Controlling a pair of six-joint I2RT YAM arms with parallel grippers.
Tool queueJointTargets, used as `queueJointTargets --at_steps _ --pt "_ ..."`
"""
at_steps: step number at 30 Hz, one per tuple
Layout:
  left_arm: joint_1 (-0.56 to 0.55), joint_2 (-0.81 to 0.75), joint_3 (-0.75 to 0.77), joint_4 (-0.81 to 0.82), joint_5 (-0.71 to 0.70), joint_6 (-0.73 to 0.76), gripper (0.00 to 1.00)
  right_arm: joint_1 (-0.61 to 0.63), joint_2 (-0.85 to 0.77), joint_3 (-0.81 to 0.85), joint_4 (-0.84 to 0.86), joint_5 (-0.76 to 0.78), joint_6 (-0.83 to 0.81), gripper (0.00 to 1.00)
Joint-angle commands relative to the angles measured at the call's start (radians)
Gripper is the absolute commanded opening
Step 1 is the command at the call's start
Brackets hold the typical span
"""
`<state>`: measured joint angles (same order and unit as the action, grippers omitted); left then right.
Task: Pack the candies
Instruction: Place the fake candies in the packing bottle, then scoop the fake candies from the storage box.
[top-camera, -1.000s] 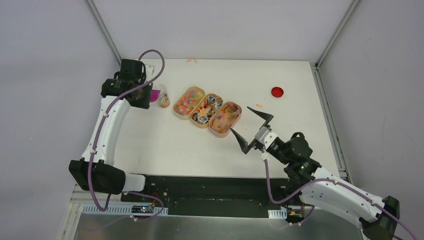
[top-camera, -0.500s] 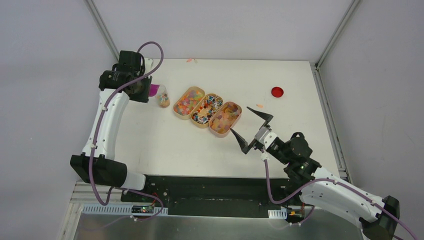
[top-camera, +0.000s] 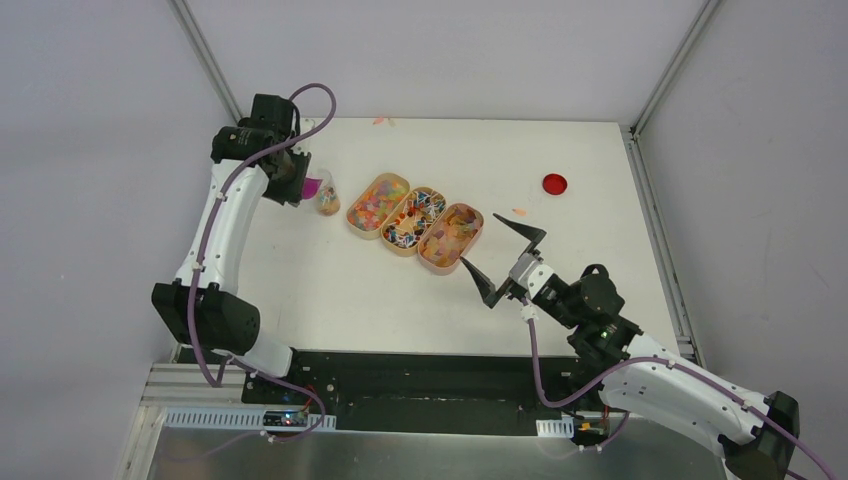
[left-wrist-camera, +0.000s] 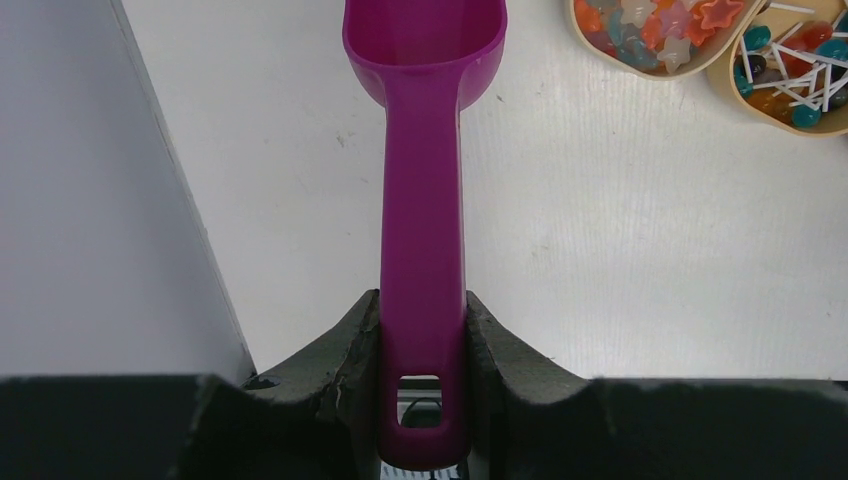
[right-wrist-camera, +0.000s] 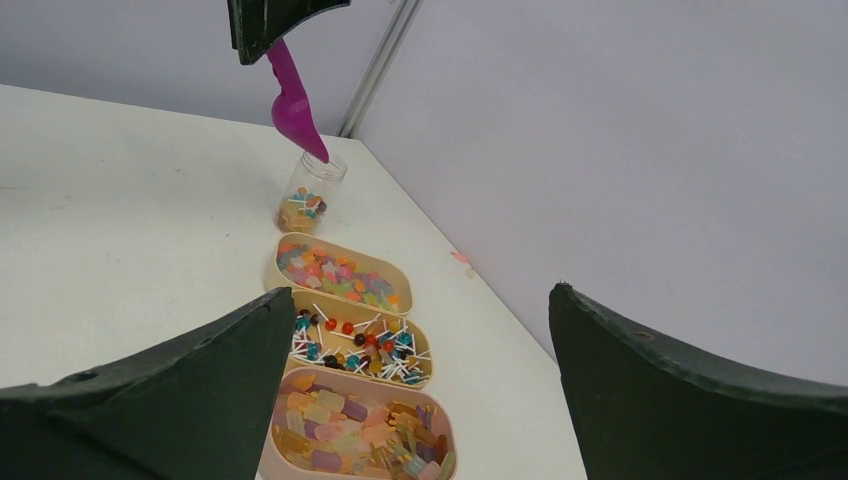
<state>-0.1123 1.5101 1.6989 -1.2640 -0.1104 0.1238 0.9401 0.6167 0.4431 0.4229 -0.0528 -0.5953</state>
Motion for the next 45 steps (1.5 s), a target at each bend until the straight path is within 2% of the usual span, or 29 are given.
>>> queueJointTargets --at_steps 1,5,11,17,20,22,25,29,35,40,45 --pt "-0.023 0.009 0.072 -0.025 -0.052 0.01 0.0 -0.003 0.002 0.025 0.026 -0.007 0.005 0.99" --pt "-0.033 0.028 0.12 -0.035 -0.039 0.008 0.0 -0.003 0.007 0.025 0.028 -0.007 0.005 0.99" --pt "-0.041 0.03 0.099 -0.04 -0.062 0.001 0.0 -0.002 0.002 0.019 0.028 -0.004 0.007 0.99" --pt "-0.041 -0.021 0.125 -0.024 -0.083 0.0 0.0 -0.002 0.007 0.022 0.028 -0.011 0.012 0.99" --pt "-0.041 -0.084 0.1 0.054 -0.052 0.027 0.0 -0.002 0.009 0.023 0.031 -0.012 0.019 0.99" --pt "-0.041 -0.132 0.071 0.137 -0.001 0.054 0.0 -0.003 0.004 0.024 0.033 -0.012 0.026 0.99" --pt "-0.043 -0.227 -0.01 0.273 0.157 0.123 0.0 -0.002 -0.01 0.021 0.041 -0.009 0.036 0.99" --pt "-0.054 -0.409 -0.221 0.473 0.363 0.208 0.0 -0.002 -0.035 0.017 0.045 -0.004 0.045 0.99" --pt "-0.057 -0.578 -0.384 0.658 0.515 0.257 0.0 -0.001 -0.06 0.004 0.046 -0.014 0.063 0.99" --pt "-0.059 -0.665 -0.491 0.753 0.621 0.242 0.0 -0.002 -0.072 -0.006 0.046 -0.005 0.069 0.99" --pt "-0.072 -0.648 -0.506 0.699 0.623 0.228 0.0 -0.002 -0.092 -0.004 0.01 0.031 0.08 0.99"
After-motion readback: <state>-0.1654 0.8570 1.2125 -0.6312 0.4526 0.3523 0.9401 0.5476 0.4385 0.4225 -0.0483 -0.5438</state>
